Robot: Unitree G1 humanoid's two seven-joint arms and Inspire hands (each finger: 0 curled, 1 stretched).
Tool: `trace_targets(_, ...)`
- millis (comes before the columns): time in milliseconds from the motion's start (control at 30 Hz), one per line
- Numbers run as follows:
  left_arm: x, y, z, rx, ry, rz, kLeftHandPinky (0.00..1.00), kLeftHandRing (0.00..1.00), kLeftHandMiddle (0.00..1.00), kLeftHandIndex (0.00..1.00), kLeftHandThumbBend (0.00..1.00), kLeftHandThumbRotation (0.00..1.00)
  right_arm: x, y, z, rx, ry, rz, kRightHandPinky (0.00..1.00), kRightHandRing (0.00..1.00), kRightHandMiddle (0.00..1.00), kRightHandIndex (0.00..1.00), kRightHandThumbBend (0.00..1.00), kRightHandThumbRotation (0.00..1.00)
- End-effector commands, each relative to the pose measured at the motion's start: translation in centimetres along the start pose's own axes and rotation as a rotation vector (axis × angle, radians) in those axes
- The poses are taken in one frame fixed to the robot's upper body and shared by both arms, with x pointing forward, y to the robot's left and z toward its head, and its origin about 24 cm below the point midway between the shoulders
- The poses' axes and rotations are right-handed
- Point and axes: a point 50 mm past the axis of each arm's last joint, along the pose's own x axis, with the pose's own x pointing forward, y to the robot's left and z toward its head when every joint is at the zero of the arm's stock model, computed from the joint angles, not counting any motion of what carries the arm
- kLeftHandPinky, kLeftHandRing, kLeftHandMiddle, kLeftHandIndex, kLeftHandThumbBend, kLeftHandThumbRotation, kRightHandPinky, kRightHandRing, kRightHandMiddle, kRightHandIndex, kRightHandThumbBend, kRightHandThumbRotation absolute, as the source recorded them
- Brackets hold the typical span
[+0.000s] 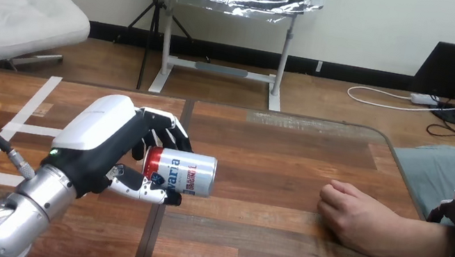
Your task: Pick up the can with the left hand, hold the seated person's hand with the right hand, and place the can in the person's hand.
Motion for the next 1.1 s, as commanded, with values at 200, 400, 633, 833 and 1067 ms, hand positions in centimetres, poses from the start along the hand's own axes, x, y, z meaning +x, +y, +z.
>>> trace_targets(200,1.6,2.5,1.6,-0.004,-0.083,0.119,0.37,0.43,0.49,0.52,0.6,0.0,0.4,-1.7,1.1,-0.01,-0.001,-0.022,0.76,0.86,0.88,0.84,0.76,0.09)
trace_targets(400,1.6,2.5,1.5,-0.004,-0.079,0.122,0.37,0.43,0.49,0.52,0.61,0.0,0.6,-1.5,1.2,-0.03,-0.001,-0.003,0.69,0.81,0.86,0.83,0.75,0.1)
trace_targets(633,1.7,2.5,1.6,-0.017,-0.072,0.123,0.37,0.43,0.49,0.52,0.6,0.0,0.7,-1.3,1.3,-0.026,-0.017,-0.002,0.56,0.68,0.76,0.81,0.74,0.1)
trace_targets(833,1.8,2.5,1.7,-0.015,-0.075,0.124,0.37,0.43,0.49,0.52,0.6,0.0,0.8,-1.0,1.3,-0.028,-0.025,0.005,0.45,0.57,0.66,0.77,0.74,0.08)
trace_targets(1067,1.8,2.5,1.8,-0.015,-0.071,0.122,0.37,0.43,0.49,0.52,0.6,0.0,0.9,-0.7,1.3,-0.021,-0.04,-0.007,0.45,0.56,0.63,0.71,0.75,0.06)
